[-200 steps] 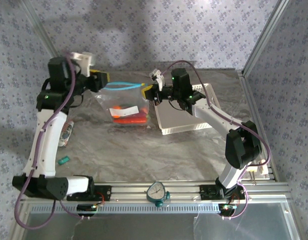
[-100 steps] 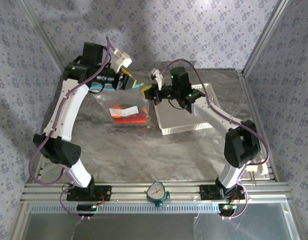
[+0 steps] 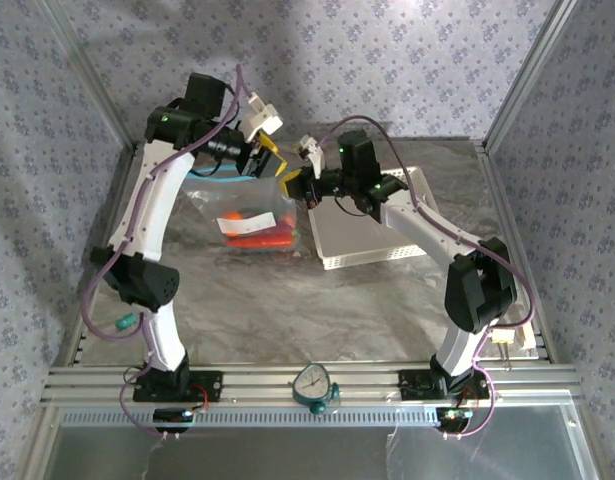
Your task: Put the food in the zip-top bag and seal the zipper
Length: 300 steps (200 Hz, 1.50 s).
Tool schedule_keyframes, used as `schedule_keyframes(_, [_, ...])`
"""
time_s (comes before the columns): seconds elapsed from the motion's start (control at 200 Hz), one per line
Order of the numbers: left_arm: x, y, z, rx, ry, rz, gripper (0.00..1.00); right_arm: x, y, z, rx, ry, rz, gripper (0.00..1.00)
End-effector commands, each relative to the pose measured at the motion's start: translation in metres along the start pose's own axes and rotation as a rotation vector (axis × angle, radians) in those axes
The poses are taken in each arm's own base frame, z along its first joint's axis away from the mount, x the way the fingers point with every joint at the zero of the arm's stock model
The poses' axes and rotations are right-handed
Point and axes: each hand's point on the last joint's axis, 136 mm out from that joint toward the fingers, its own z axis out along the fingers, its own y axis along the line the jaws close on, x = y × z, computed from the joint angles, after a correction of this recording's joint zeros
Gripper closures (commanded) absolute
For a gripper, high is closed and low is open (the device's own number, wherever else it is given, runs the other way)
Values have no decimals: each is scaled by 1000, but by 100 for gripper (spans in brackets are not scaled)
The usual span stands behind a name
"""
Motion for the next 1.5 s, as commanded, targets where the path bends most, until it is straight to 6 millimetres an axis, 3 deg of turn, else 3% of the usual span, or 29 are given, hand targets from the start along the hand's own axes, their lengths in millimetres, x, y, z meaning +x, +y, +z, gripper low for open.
schedule_keyframes(0.0, [8,-11,3,46,55,22,48,-8,4,1,-28,-5,-25,100])
schedule_keyframes(0.32, [17,-9,11,61,96,19,52,-8,2,2,-24,0,-24,100])
schedule_keyframes(0.5, [21,-10,15,84,107,13,66,-9,1,3,-24,-1,-23,100])
schedule_keyframes(0.67, [23,-10,18,101,108,10,74,-9,1,4,-23,-2,-21,100])
schedule_keyframes(0.81, [23,-11,20,116,106,12,91,-9,-1,3,-17,-2,-18,100])
schedule_keyframes(1.084, [19,-9,13,99,91,18,94,-10,-3,0,1,-17,-20,100])
schedule_keyframes(1.494, [30,1,-7,56,111,-20,95,-14,-6,-11,18,-42,-15,100])
